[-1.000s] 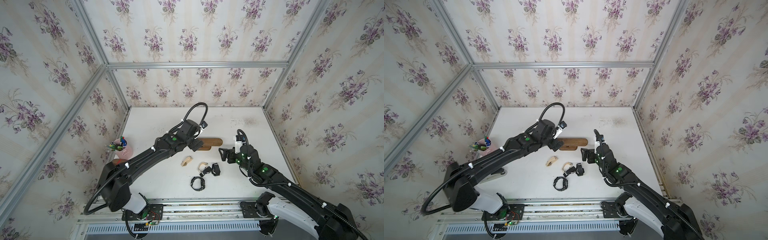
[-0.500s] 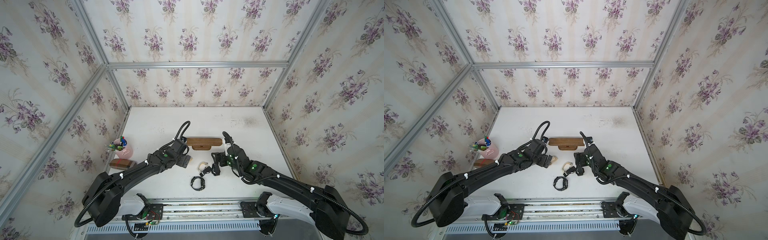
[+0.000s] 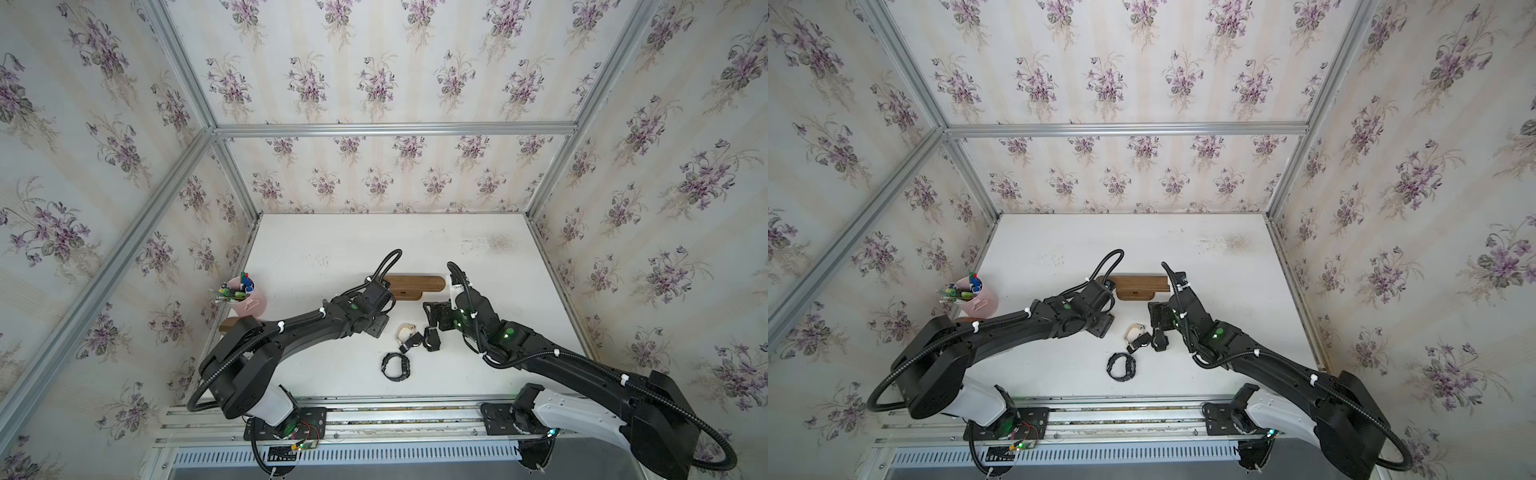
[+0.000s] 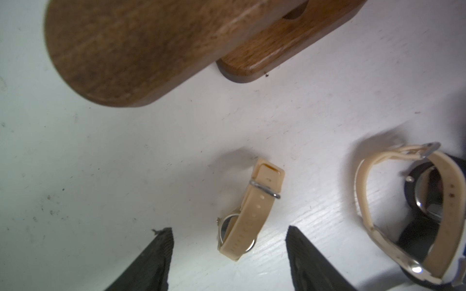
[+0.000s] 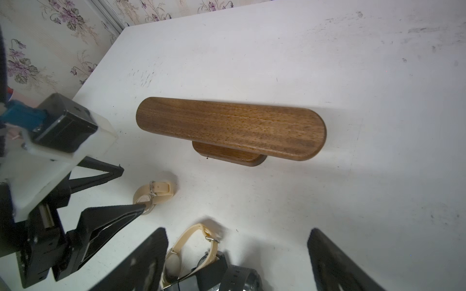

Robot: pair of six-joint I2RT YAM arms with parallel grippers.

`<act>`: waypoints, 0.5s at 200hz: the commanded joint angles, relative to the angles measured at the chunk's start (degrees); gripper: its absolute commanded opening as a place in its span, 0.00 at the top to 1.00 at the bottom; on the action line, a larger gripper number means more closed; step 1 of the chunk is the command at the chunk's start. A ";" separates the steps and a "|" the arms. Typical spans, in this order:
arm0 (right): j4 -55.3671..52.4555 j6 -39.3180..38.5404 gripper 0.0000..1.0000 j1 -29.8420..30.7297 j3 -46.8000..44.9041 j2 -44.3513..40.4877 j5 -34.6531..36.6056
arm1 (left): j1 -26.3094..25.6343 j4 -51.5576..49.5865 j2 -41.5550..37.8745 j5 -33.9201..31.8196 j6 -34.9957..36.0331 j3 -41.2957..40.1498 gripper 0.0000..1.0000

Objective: Place watch on stand
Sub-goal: Pick up the watch at the center of the board.

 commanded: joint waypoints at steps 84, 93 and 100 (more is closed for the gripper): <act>2.05 0.08 0.14 0.01 -0.22 0.40 1.01 | -2.18 -2.51 6.22 -8.00 -1.29 4.47 0.72; 2.04 0.00 0.14 0.01 -0.31 0.33 1.00 | -2.24 -2.73 6.35 -8.76 -1.41 4.64 0.75; 2.11 0.06 0.14 0.05 -0.32 0.23 1.07 | -2.35 -2.91 6.39 -9.23 -1.59 4.74 0.77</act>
